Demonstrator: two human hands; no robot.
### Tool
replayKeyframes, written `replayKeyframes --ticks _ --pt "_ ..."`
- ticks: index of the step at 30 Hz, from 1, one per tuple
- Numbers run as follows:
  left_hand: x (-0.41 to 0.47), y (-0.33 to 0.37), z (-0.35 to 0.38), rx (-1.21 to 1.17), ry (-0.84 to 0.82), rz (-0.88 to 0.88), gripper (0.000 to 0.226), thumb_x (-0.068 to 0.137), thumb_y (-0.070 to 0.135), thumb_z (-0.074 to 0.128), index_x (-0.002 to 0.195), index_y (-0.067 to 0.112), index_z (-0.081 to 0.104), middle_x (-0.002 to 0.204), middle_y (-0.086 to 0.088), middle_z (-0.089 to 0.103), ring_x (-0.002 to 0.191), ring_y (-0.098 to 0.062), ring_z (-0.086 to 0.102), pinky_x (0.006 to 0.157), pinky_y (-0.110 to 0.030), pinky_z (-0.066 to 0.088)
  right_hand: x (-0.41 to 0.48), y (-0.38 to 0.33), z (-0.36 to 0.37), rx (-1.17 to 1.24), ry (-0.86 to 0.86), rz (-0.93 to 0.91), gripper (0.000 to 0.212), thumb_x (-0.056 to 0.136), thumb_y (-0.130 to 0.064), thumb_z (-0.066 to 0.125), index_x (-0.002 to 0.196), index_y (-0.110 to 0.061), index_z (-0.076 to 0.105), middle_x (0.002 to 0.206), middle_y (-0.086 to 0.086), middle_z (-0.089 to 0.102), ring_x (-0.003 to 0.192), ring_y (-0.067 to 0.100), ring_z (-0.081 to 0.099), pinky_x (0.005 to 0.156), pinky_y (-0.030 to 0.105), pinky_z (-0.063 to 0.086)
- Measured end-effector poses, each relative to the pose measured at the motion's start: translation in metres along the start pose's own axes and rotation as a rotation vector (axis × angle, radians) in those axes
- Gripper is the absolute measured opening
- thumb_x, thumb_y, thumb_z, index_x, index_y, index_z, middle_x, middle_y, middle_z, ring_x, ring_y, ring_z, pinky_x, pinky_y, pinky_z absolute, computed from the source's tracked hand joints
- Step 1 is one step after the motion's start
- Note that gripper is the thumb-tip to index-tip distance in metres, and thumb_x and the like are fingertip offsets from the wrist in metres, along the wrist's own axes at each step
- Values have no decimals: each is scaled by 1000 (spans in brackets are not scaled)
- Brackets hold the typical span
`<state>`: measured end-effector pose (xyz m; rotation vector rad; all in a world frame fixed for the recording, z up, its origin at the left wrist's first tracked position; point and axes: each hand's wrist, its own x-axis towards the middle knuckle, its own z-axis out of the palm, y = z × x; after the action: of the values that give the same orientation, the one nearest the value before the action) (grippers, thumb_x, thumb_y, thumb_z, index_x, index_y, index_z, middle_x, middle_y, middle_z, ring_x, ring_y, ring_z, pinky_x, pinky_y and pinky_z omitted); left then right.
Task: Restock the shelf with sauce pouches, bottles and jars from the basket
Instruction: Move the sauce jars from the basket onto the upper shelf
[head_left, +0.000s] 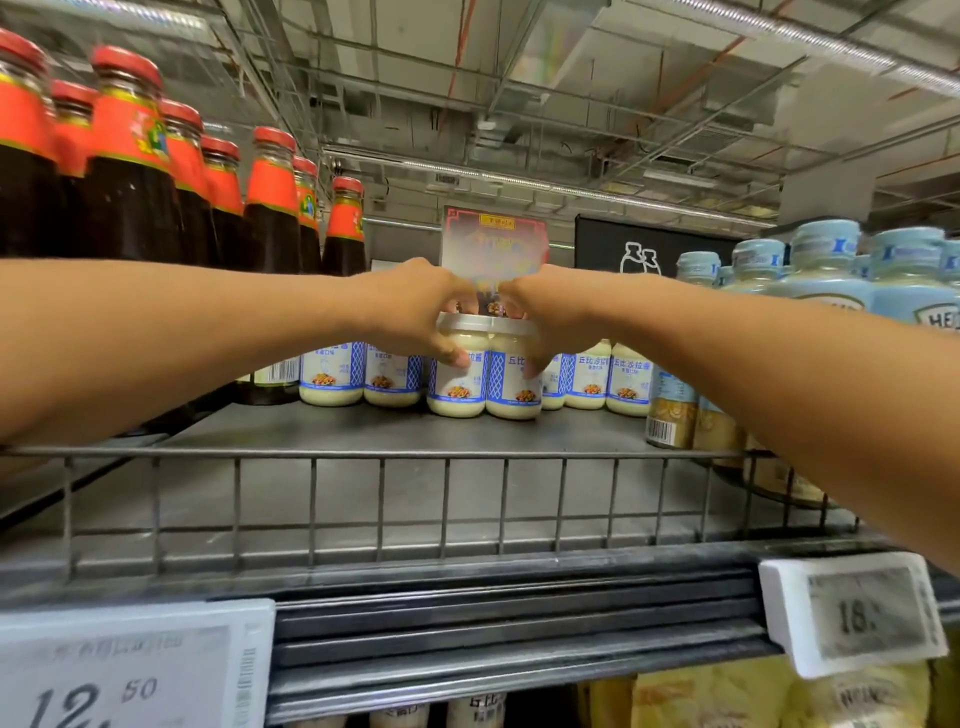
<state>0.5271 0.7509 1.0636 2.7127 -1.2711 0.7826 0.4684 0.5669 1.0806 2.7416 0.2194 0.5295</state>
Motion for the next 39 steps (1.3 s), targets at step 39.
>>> replayKeyframes --ticks 39 --pt "-110 121 -77 -360 196 334 18 88 47 67 96 32 64 84 11 66 78 -4 61 66 -24 45 -207 -82 -41 541 474 223 10 92 -22 67 95 -12 65 86 4 67 81 20 63 70 38 53"
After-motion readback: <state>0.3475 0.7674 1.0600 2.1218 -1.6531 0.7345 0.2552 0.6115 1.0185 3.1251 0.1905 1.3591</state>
